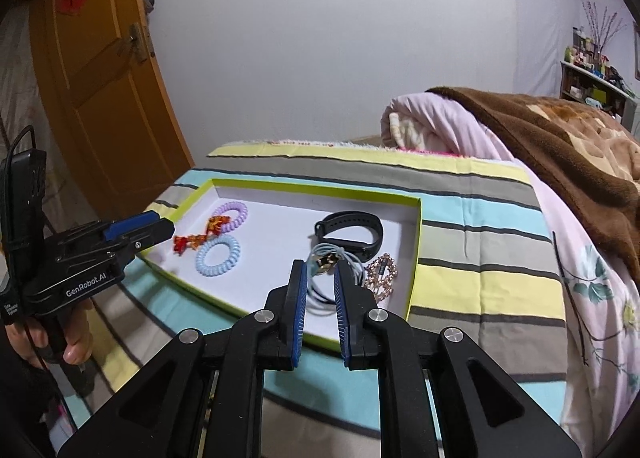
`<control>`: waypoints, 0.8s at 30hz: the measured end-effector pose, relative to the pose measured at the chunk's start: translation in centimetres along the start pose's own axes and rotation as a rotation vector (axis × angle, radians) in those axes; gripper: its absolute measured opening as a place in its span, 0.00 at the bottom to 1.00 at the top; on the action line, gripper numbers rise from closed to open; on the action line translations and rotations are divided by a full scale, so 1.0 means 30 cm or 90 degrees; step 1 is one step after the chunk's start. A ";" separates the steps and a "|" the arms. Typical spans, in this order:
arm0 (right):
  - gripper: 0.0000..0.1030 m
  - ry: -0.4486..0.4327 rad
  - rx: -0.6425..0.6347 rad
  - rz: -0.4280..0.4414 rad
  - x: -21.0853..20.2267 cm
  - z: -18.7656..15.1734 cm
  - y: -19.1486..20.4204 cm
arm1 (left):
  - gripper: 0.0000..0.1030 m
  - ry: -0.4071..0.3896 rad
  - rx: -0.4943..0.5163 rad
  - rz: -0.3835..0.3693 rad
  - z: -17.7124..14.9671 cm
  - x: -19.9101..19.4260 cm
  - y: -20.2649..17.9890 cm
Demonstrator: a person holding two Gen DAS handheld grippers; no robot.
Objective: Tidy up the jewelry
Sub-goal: 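Carry both items into the green box and open both tools, then withdraw both tools from the box back toward the remaining jewelry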
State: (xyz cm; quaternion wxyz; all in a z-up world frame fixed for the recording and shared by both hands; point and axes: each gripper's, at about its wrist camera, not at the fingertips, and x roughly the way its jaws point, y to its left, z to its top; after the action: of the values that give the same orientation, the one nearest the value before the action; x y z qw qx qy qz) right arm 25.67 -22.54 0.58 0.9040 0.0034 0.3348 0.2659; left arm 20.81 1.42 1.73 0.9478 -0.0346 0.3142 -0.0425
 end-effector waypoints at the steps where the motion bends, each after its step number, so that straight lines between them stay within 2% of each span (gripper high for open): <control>1: 0.14 -0.004 0.000 0.001 -0.020 -0.004 0.008 | 0.32 -0.004 -0.001 0.000 -0.005 -0.020 -0.004; 13: 0.14 -0.050 -0.007 -0.002 -0.241 -0.095 0.117 | 0.32 -0.034 0.002 -0.005 -0.087 -0.252 -0.044; 19: 0.14 -0.049 -0.017 -0.006 -0.313 -0.169 0.181 | 0.32 -0.042 -0.001 -0.004 -0.146 -0.355 -0.055; 24: 0.14 -0.042 -0.019 -0.006 -0.348 -0.233 0.225 | 0.32 -0.030 -0.004 -0.001 -0.210 -0.411 -0.063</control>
State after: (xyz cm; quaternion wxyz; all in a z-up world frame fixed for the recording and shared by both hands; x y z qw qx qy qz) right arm 11.58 -22.98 2.70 0.9157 -0.0028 0.3009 0.2664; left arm 7.07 0.57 4.17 0.9548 -0.0385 0.2920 -0.0413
